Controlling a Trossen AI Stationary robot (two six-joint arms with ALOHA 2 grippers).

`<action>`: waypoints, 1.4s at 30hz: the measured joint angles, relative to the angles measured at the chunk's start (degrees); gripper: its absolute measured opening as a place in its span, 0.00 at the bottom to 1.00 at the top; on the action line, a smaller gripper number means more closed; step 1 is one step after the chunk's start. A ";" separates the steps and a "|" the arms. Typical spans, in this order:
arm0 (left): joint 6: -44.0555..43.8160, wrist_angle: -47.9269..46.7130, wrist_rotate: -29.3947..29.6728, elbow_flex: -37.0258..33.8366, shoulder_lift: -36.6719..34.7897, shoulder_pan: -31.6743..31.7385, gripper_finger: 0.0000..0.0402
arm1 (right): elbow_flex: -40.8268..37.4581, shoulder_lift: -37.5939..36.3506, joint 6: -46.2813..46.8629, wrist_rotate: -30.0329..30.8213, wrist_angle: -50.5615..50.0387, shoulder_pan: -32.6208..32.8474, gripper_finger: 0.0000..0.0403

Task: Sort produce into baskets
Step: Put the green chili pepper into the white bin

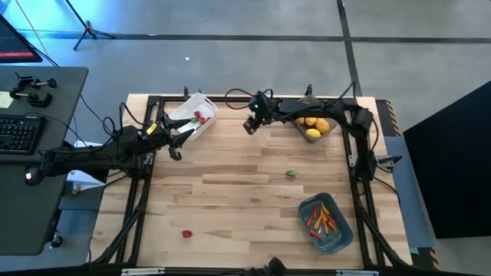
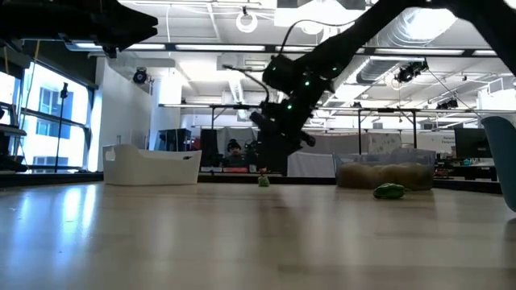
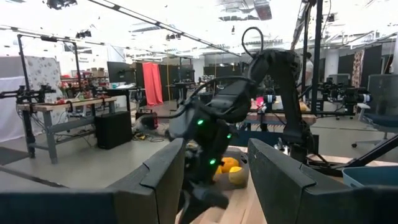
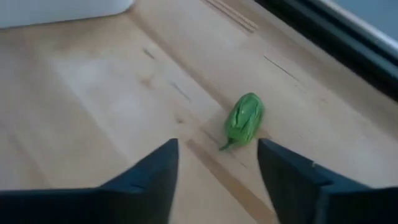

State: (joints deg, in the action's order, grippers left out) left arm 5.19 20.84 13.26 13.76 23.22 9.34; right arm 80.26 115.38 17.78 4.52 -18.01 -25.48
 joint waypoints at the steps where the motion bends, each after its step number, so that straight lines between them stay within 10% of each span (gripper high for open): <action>1: -0.02 0.01 0.12 0.00 0.02 0.00 0.40 | 1.95 1.27 0.78 -0.02 -1.85 -0.42 0.55; 17: 0.96 -0.02 1.02 0.00 0.00 0.00 0.40 | 30.72 19.04 0.43 -3.65 -29.81 -4.14 0.52; 29: 0.34 -0.02 0.98 0.00 -0.30 0.00 0.40 | 32.20 18.57 -5.42 -4.05 -34.30 -3.63 0.04; 42: -0.46 1.82 0.82 0.02 -1.07 0.00 0.40 | 35.28 15.31 -8.67 -4.66 -17.93 6.38 0.01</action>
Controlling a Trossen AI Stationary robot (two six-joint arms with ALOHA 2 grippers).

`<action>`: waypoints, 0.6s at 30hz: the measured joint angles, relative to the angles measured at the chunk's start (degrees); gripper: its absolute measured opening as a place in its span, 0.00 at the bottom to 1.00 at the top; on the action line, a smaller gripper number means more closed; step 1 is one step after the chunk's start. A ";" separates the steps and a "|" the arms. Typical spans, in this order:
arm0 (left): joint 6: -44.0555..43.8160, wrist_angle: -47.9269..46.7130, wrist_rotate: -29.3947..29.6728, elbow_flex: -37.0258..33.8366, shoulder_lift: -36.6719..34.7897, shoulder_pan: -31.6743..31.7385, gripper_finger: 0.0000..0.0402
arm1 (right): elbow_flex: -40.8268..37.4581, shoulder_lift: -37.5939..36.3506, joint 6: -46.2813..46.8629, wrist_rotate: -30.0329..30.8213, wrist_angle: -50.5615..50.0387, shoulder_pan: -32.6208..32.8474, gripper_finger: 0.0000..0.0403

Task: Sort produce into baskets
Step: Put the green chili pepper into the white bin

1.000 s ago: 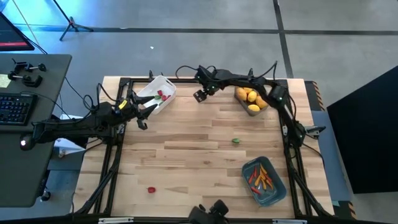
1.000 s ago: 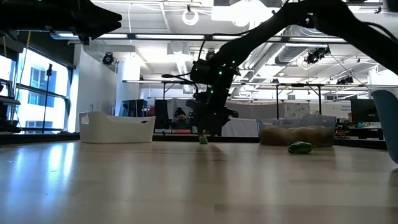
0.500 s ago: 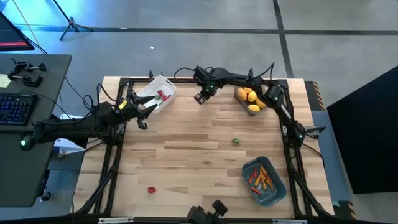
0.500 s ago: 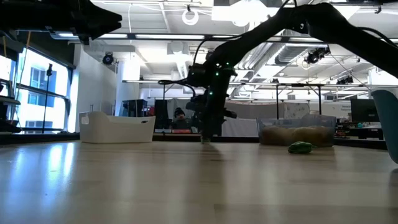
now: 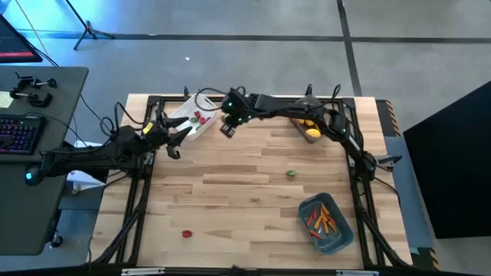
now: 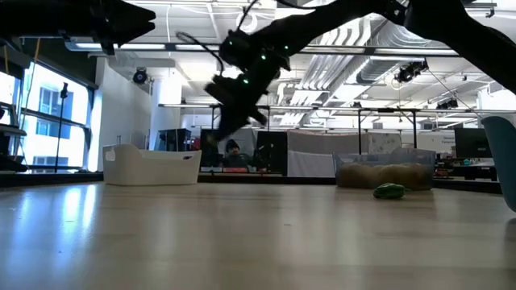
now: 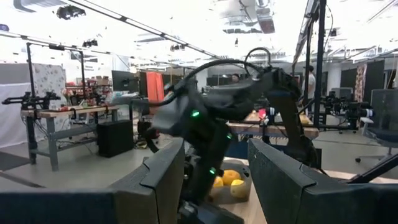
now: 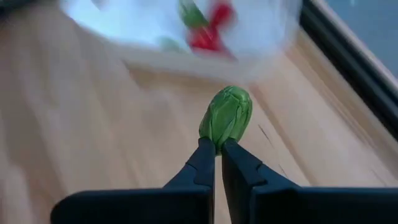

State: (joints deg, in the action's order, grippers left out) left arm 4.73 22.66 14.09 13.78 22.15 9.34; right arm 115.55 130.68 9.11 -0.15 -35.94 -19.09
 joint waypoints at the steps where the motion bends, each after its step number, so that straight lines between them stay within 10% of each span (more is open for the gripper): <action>1: 0.00 0.07 0.00 0.00 0.00 0.00 0.40 | 0.01 0.46 0.48 0.01 3.28 0.71 0.01; 18: 0.34 1.67 0.00 0.00 0.00 -0.02 0.40 | 0.00 9.02 10.28 6.00 32.69 2.56 0.00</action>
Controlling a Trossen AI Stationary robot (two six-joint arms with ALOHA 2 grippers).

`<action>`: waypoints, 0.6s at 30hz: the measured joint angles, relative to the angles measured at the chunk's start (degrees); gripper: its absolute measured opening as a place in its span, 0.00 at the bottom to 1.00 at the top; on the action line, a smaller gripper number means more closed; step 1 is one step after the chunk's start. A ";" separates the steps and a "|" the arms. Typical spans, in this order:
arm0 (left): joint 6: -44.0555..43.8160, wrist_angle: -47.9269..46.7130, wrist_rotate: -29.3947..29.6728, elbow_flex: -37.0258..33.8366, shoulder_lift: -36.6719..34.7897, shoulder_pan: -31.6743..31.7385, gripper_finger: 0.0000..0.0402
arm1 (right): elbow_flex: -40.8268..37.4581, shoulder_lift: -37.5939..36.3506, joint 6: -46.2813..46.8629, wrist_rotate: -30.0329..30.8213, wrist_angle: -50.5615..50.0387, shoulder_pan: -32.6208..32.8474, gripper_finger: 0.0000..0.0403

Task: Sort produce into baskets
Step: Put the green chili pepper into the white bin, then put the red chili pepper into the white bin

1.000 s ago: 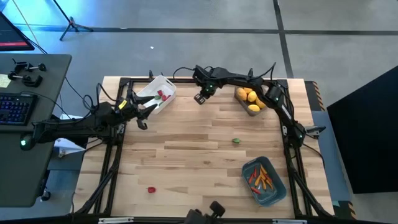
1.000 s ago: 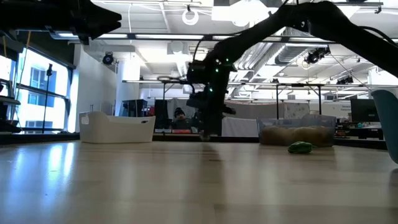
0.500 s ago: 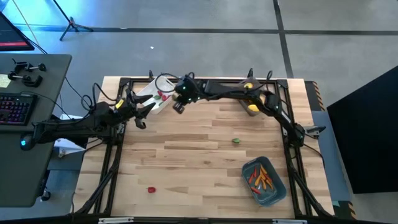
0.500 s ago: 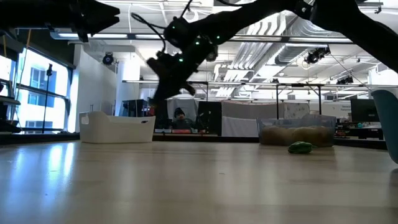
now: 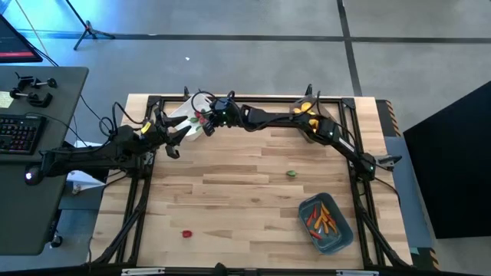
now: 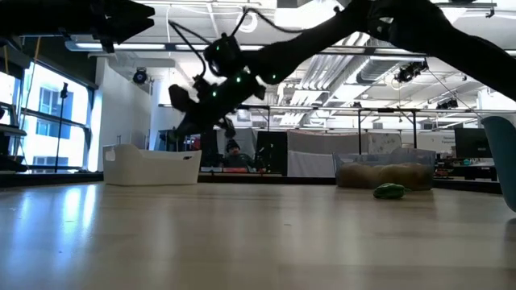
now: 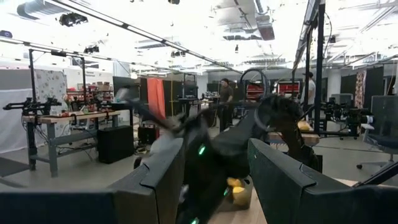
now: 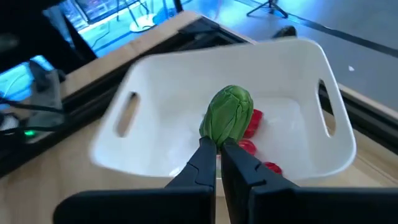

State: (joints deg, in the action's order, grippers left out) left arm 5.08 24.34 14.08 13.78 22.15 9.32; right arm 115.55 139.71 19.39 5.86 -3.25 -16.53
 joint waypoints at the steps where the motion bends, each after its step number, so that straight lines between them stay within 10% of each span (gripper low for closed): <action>1: 0.00 0.00 0.00 0.00 0.00 0.00 0.40 | -0.01 0.55 0.11 -0.01 0.44 -0.14 0.00; 9: 0.07 -0.02 0.00 0.00 0.00 0.00 0.40 | -0.02 2.48 3.77 -0.25 2.32 -1.19 0.02; 18: 0.11 -0.02 0.00 0.00 0.00 0.00 0.40 | -0.07 2.63 2.21 -0.25 2.04 -1.19 0.29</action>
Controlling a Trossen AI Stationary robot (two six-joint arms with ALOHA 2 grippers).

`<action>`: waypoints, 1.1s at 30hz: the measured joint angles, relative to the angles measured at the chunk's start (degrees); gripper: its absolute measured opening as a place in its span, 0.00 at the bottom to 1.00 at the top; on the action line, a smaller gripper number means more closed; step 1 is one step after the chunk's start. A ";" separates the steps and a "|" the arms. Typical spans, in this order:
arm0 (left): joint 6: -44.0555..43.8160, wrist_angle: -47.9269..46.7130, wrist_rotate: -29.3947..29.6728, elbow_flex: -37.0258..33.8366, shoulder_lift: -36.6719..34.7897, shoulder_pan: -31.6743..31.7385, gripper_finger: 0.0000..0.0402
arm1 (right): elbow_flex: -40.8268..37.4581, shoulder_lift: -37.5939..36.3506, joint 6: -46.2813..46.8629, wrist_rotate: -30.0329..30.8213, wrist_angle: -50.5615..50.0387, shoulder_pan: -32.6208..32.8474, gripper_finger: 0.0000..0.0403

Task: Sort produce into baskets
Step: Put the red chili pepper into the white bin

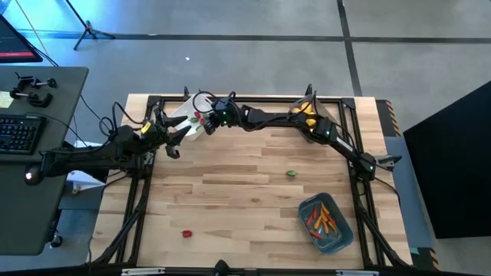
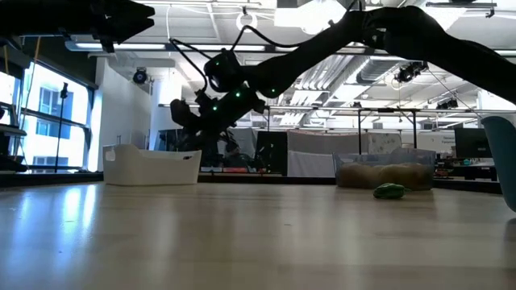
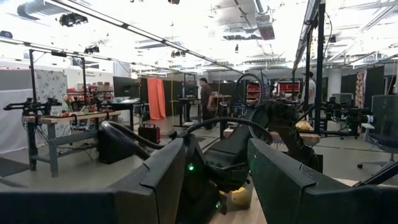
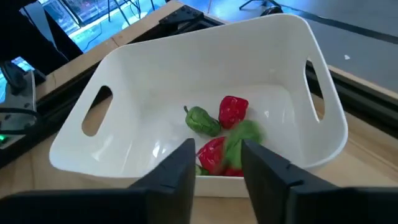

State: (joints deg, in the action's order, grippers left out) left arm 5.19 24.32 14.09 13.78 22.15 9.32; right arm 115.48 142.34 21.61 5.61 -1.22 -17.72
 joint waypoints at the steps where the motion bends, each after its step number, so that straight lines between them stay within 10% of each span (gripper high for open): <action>1: 0.00 0.00 0.00 0.00 0.00 0.00 0.40 | 0.00 0.00 -0.62 0.00 -0.12 0.01 0.31; 7: 1.64 -0.24 0.00 0.00 0.00 0.00 0.40 | 0.00 -0.06 -4.51 0.15 -1.89 0.85 0.33; 20: 1.97 -0.11 -0.02 0.07 -0.04 0.02 0.27 | -2.18 -4.17 -20.00 6.36 -8.79 5.94 0.02; 33: 1.76 -3.45 -1.25 0.41 -0.06 -0.16 0.06 | -37.71 -20.98 -17.36 6.78 21.77 8.59 0.00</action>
State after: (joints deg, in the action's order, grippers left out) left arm 6.95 20.86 12.83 14.19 22.10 9.16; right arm 77.77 121.36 4.24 12.38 20.55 -9.12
